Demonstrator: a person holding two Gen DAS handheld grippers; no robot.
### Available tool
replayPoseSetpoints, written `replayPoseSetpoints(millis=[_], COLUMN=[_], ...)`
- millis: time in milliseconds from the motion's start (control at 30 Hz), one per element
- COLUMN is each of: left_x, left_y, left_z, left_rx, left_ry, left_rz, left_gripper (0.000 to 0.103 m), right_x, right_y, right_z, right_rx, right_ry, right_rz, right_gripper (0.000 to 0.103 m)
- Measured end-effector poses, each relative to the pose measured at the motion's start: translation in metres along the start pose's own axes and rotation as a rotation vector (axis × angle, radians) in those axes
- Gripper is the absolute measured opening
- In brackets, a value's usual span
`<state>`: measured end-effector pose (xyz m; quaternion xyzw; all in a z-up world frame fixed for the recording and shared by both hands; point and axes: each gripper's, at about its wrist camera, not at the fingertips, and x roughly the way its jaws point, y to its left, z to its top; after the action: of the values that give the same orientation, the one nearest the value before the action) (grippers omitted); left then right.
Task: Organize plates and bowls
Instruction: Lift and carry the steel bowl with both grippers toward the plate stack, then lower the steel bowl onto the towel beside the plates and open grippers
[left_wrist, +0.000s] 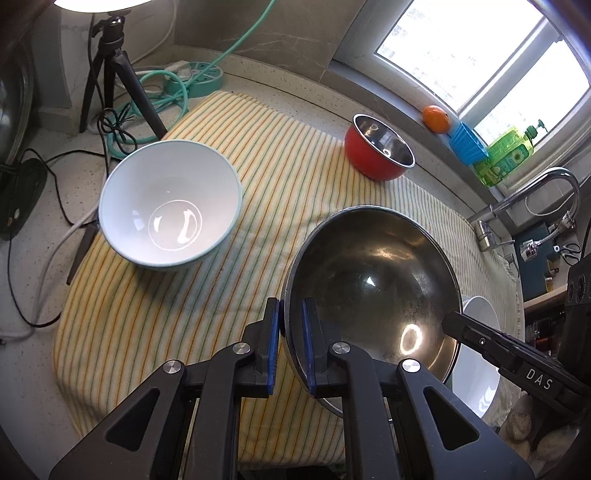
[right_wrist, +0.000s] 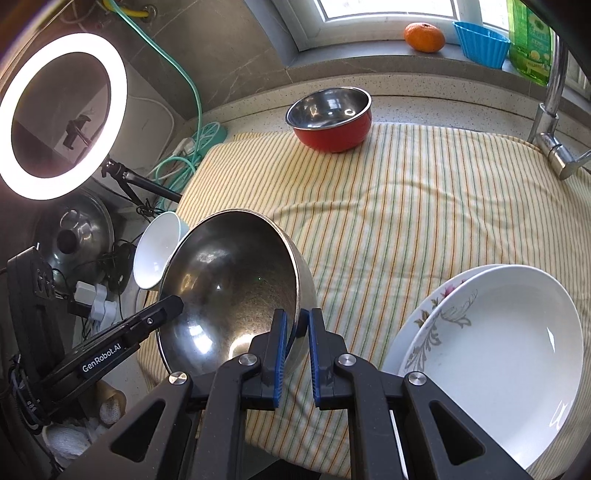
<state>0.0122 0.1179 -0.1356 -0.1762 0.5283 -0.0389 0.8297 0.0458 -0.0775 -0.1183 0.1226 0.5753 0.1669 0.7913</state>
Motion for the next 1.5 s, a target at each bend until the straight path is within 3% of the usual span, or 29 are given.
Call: replayPoseSetpoints(millis=[667,1500], left_x=[-0.001,-0.003], left_y=[0.005,0.007], left_z=[-0.028,-0.029], left_rx=[0.01,0.008], left_ry=[0.029,0.023], left_rz=[0.023,0.034], left_gripper=[0.01,0.01], right_x=[0.008,0.007], right_y=[-0.004,0.001], right_z=[-0.039,-0.05], right_rx=[0.011,-0.015], right_ry=[0.066,0.086], right_rz=[0.01,0.018], right_gripper=[0.011,0.012])
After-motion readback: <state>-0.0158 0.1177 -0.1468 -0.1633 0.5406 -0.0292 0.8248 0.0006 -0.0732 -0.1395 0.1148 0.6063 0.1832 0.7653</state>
